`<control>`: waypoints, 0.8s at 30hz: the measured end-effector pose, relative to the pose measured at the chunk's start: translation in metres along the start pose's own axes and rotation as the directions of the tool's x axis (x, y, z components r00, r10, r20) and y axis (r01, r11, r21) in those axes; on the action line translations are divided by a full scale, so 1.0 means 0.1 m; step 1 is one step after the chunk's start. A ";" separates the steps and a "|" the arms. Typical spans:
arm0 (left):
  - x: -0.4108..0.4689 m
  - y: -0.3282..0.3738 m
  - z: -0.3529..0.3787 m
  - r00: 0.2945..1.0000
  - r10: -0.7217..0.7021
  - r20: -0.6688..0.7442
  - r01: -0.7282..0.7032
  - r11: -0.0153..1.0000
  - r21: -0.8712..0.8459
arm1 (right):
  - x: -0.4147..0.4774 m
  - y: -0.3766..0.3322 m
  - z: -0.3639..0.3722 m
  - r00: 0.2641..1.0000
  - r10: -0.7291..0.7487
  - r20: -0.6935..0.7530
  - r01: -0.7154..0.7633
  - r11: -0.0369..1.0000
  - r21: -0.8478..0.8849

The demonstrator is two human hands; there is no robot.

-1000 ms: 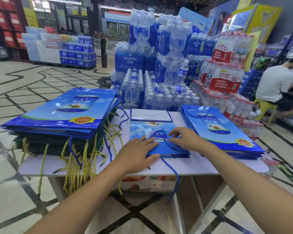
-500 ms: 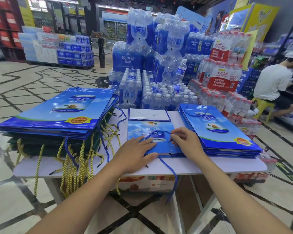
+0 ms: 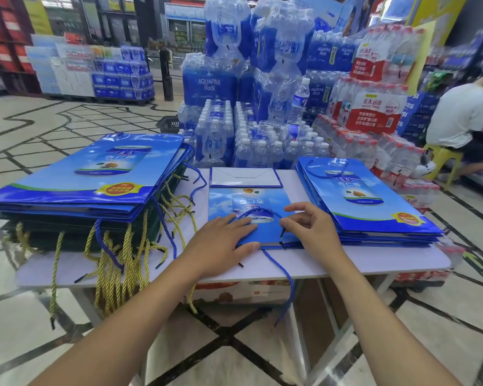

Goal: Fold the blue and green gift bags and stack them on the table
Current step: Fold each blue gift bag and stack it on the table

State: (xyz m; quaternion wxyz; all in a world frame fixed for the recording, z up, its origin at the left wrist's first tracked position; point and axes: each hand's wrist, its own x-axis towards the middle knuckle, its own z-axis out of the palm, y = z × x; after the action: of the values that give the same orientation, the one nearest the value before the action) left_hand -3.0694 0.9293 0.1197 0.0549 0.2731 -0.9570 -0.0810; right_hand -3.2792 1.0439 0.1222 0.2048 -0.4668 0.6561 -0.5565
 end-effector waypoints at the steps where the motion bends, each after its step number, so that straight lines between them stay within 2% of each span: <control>1: 0.00 0.00 0.00 1.000 0.001 -0.002 -0.001 1.000 0.004 | 0.00 0.00 0.00 1.000 0.001 -0.002 -0.001 1.000 0.007; 14: -0.01 0.00 0.00 1.000 -0.009 0.011 0.009 1.000 -0.015 | 0.02 0.05 0.00 0.999 -0.038 -0.023 0.037 0.998 -0.051; 24: 0.01 -0.03 0.04 1.000 -0.002 -0.019 0.001 0.999 -0.039 | 0.01 0.07 0.03 0.997 -0.063 0.046 0.070 0.984 -0.162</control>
State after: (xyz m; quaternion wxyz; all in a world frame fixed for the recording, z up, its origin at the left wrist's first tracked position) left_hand -3.0692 0.9273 0.1157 0.0692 0.2735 -0.9544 -0.0971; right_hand -3.2801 1.0411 0.1151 0.1604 -0.5150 0.6794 -0.4975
